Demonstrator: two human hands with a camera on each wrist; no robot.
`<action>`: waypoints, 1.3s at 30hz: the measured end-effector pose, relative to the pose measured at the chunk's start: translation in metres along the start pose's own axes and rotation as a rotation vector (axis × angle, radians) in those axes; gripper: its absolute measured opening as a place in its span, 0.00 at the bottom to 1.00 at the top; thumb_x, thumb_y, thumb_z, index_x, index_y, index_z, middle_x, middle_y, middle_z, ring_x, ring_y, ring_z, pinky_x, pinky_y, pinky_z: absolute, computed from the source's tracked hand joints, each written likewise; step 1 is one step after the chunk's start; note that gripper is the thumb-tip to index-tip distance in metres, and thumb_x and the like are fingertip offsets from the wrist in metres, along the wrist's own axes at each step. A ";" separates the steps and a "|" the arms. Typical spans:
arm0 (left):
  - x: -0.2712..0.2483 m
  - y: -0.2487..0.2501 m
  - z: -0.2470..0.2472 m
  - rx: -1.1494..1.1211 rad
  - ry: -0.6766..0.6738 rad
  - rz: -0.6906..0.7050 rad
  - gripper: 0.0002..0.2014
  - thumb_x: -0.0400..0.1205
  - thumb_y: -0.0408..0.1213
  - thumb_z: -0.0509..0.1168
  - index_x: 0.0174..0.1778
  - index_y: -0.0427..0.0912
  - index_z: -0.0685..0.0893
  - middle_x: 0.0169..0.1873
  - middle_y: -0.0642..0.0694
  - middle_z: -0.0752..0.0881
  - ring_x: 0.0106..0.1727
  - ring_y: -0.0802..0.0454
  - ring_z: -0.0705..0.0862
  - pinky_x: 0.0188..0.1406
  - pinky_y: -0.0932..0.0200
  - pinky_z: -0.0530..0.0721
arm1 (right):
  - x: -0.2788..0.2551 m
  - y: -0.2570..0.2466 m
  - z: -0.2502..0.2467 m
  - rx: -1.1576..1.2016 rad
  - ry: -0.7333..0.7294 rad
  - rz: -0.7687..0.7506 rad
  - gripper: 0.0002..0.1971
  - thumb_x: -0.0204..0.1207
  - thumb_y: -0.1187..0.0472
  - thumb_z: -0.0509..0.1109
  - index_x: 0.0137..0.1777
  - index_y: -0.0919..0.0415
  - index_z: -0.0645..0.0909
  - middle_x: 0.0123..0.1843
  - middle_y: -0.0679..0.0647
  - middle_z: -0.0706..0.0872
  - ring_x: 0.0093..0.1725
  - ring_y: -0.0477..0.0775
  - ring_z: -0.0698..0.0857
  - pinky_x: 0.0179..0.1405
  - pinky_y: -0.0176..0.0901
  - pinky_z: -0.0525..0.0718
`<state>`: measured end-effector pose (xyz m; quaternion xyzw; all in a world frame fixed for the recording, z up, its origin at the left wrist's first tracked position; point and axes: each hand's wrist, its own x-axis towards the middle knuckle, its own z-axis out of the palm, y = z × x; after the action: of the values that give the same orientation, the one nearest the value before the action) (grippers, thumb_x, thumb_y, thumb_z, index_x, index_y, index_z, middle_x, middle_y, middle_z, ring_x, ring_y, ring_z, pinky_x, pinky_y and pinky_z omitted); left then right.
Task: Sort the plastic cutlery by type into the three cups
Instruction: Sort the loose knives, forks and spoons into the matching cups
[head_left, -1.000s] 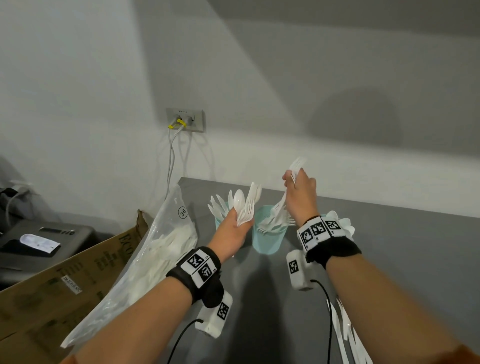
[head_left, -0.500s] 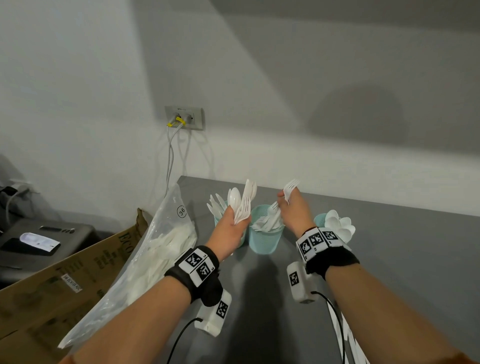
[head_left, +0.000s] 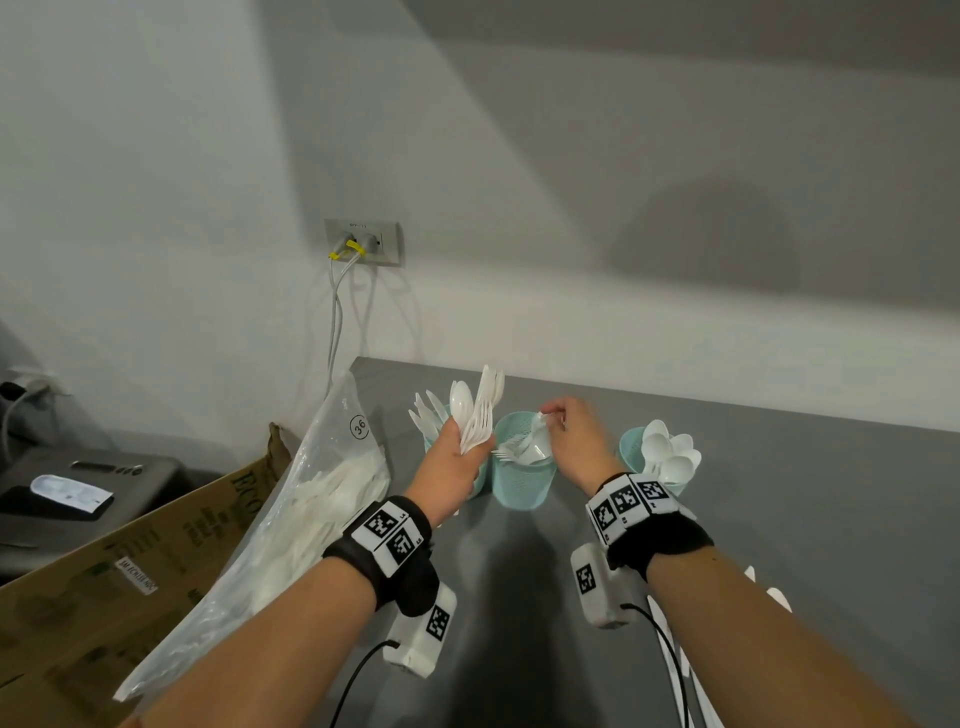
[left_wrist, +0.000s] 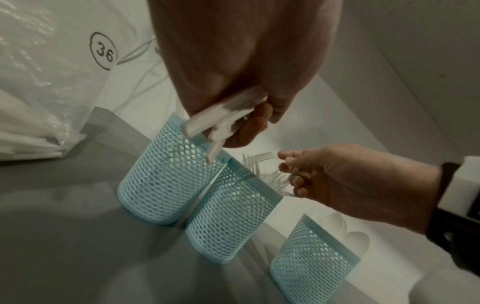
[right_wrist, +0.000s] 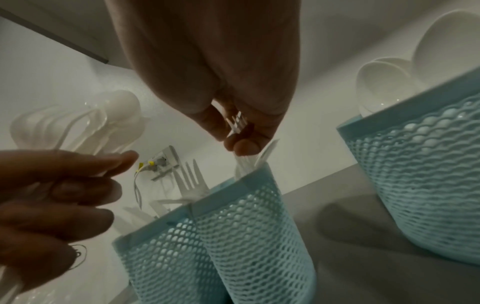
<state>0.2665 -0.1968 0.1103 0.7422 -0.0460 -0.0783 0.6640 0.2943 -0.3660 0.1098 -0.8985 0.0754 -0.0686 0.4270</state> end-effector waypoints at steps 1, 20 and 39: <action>0.000 0.000 0.001 -0.003 -0.001 -0.003 0.14 0.86 0.38 0.60 0.68 0.44 0.73 0.32 0.49 0.73 0.25 0.57 0.65 0.23 0.61 0.66 | 0.000 0.001 0.000 0.001 -0.006 0.011 0.14 0.83 0.70 0.54 0.63 0.66 0.77 0.65 0.62 0.78 0.59 0.54 0.79 0.55 0.34 0.69; 0.002 -0.003 0.003 0.046 0.079 0.015 0.17 0.84 0.43 0.62 0.67 0.42 0.73 0.43 0.28 0.81 0.39 0.26 0.80 0.39 0.38 0.85 | -0.042 0.019 0.002 -0.416 0.023 -0.263 0.09 0.77 0.54 0.68 0.53 0.52 0.87 0.60 0.47 0.85 0.61 0.55 0.79 0.60 0.48 0.77; 0.004 -0.010 0.023 0.336 0.042 0.221 0.18 0.81 0.34 0.65 0.66 0.40 0.71 0.50 0.50 0.80 0.51 0.51 0.81 0.52 0.59 0.79 | -0.056 -0.040 -0.012 0.370 0.115 -0.068 0.12 0.78 0.63 0.67 0.42 0.44 0.71 0.40 0.55 0.85 0.37 0.59 0.85 0.48 0.59 0.86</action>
<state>0.2659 -0.2185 0.0982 0.8345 -0.1258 0.0192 0.5361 0.2402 -0.3395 0.1454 -0.8013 0.0553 -0.1471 0.5773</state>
